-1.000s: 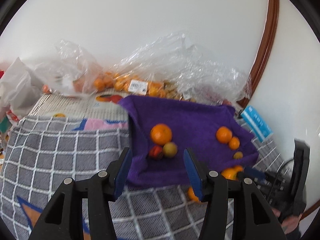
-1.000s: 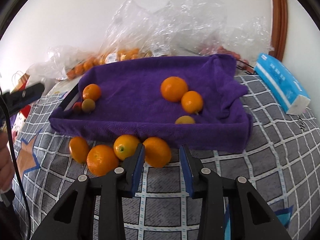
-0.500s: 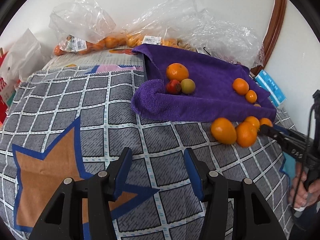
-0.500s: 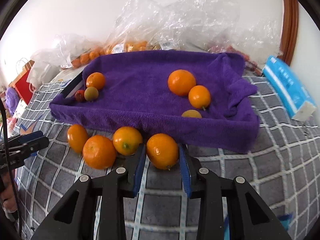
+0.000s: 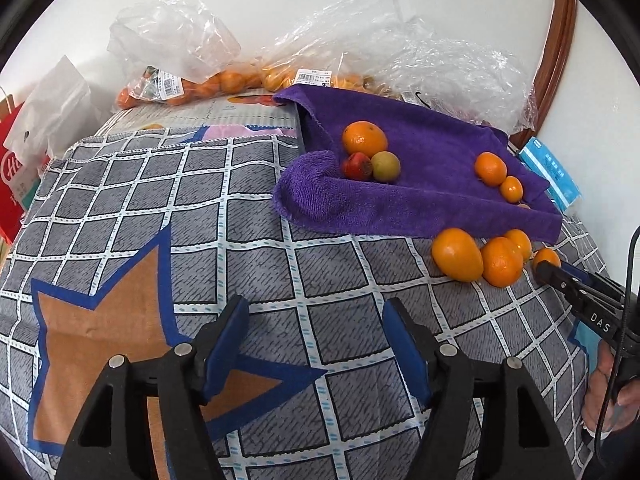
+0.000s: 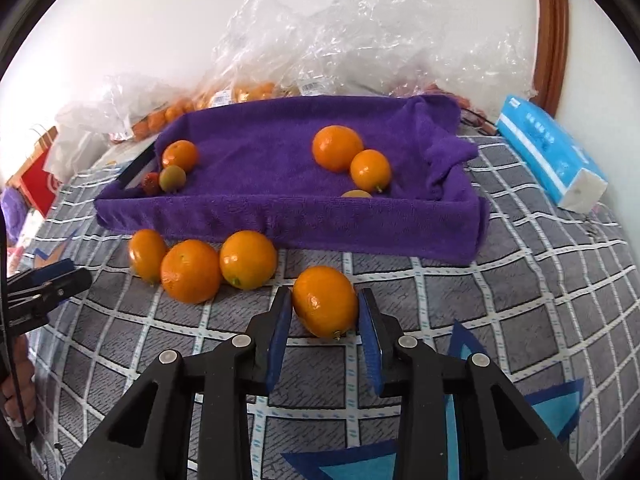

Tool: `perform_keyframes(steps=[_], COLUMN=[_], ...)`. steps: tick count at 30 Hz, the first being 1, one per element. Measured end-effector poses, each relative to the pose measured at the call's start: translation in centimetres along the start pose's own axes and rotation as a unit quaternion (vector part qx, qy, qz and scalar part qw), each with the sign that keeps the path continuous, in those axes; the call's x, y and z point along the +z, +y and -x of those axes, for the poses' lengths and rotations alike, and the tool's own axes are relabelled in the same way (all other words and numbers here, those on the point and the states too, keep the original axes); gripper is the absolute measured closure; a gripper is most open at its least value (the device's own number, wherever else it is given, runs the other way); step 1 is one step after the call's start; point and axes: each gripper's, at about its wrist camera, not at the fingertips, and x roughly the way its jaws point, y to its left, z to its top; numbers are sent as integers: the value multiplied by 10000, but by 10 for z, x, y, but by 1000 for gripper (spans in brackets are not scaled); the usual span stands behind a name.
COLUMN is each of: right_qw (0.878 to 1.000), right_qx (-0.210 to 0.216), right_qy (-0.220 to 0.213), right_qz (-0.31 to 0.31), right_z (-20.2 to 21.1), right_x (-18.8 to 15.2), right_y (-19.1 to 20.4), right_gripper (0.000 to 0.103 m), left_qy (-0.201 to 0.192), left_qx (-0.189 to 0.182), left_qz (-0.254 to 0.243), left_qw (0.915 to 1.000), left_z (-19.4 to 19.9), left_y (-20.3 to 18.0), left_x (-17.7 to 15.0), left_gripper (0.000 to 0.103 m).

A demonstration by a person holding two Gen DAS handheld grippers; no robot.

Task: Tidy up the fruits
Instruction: 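Close the right tool on another orange beside the tray, then close the left tool on a large orange while the right tool holds its orange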

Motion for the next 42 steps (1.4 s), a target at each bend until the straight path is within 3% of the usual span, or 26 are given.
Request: perform_keyframes(steps=[8, 13, 15, 20, 26, 31, 34, 37, 40, 42], right_qw=[9997, 9997, 9996, 9987, 9988, 9990, 9992, 9990, 9985, 9982], right_qx=[-141, -169, -222, -484, -367, -357, -299, -231, -172, -172], right_qy=[-197, -133, -131, -168, -209, -156, -152, -185, -221, -219], right_qz=[96, -96, -111, -34, -254, -206, -224, -323, -462, -531], right_z=[10, 16, 20, 29, 31, 29, 28, 29, 30, 30], right_x=[-3, -9, -13, -24, -25, -25, -25, -26, -26, -26], right_y=[2, -7, -11, -15, -24, -23, -24, -29, -34, -36], right_gripper=[70, 70, 70, 70, 70, 70, 70, 70, 70, 70], left_qy=[34, 196, 197, 301, 250, 258, 281, 392, 365, 474], left_qx=[-127, -983, -1155, -1214, -1179, -1361, -1201, -1189, -1248, -1391], left_qz=[-58, 7, 43, 152, 221, 368, 538, 816, 882, 893], left_qw=[9999, 9950, 9931, 9920, 9925, 9897, 9909, 9888, 9876, 9851], left_z=[5, 19, 21, 6, -6, -11, -20, -33, -38, -39], left_y=[-7, -15, -20, -32, -41, -51, -57, -59, -58, -57], left_x=[-3, -1, 5, 13, 8, 20, 29, 35, 35, 36], left_gripper=[35, 36, 36, 36, 40, 45, 45, 52, 69, 69])
